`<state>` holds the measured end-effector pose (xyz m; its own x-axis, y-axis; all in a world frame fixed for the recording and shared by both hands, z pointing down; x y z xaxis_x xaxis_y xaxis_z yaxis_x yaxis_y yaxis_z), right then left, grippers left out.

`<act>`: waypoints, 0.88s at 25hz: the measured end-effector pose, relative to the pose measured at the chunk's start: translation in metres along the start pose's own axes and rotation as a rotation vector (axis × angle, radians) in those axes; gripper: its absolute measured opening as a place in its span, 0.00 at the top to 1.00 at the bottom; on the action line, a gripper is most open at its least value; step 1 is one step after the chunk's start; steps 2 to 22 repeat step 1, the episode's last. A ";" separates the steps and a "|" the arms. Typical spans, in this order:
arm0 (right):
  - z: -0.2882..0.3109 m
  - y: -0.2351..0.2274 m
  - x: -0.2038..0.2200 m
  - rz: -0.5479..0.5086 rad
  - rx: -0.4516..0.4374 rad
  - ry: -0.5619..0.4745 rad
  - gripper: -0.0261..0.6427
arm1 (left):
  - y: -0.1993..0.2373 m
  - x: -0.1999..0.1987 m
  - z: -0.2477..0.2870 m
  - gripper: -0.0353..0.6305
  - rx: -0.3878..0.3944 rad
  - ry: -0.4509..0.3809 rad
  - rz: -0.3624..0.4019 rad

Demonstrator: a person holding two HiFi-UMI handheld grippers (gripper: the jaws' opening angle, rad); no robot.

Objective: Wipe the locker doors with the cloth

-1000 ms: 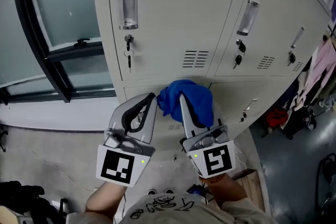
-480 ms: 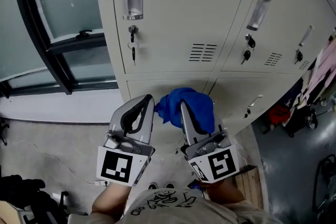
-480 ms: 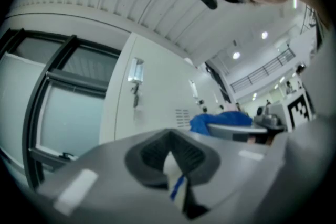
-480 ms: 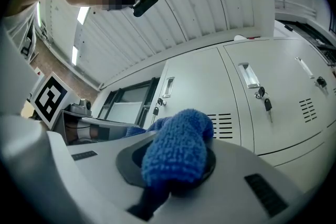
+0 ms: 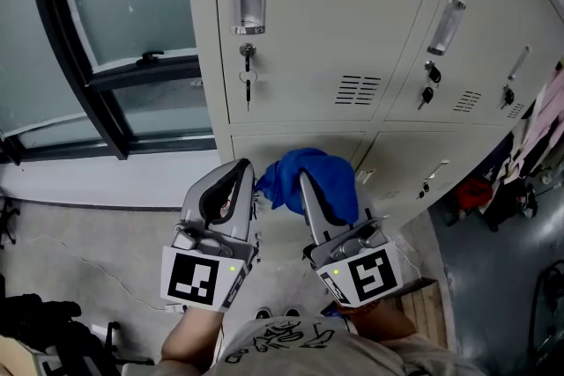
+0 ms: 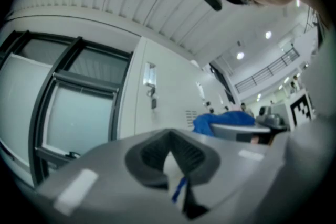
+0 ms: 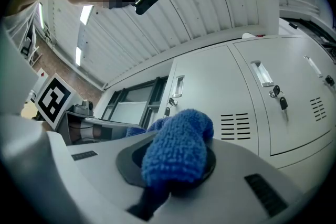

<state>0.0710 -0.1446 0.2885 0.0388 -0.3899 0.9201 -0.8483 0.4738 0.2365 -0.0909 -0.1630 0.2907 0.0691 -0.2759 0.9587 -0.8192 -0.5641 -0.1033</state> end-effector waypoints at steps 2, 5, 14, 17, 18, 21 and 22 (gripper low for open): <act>0.002 0.004 -0.001 -0.002 -0.006 0.001 0.93 | 0.004 0.000 -0.003 0.94 -0.007 -0.001 -0.002; 0.002 0.004 -0.001 -0.002 -0.006 0.001 0.93 | 0.004 0.000 -0.003 0.94 -0.007 -0.001 -0.002; 0.002 0.004 -0.001 -0.002 -0.006 0.001 0.93 | 0.004 0.000 -0.003 0.94 -0.007 -0.001 -0.002; 0.002 0.004 -0.001 -0.002 -0.006 0.001 0.93 | 0.004 0.000 -0.003 0.94 -0.007 -0.001 -0.002; 0.002 0.004 -0.001 -0.002 -0.006 0.001 0.93 | 0.004 0.000 -0.003 0.94 -0.007 -0.001 -0.002; 0.002 0.004 -0.001 -0.002 -0.006 0.001 0.93 | 0.004 0.000 -0.003 0.94 -0.007 -0.001 -0.002; 0.002 0.004 -0.001 -0.002 -0.006 0.001 0.93 | 0.004 0.000 -0.003 0.94 -0.007 -0.001 -0.002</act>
Point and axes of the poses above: the fingertips, and each gripper's own axes: z forward along the fingers, y to its left, x out of its underside, the point moved 8 cm from there along -z, backward along the fingers, and after that the axes turned 1 degree about -y, right-handed, at the moved point
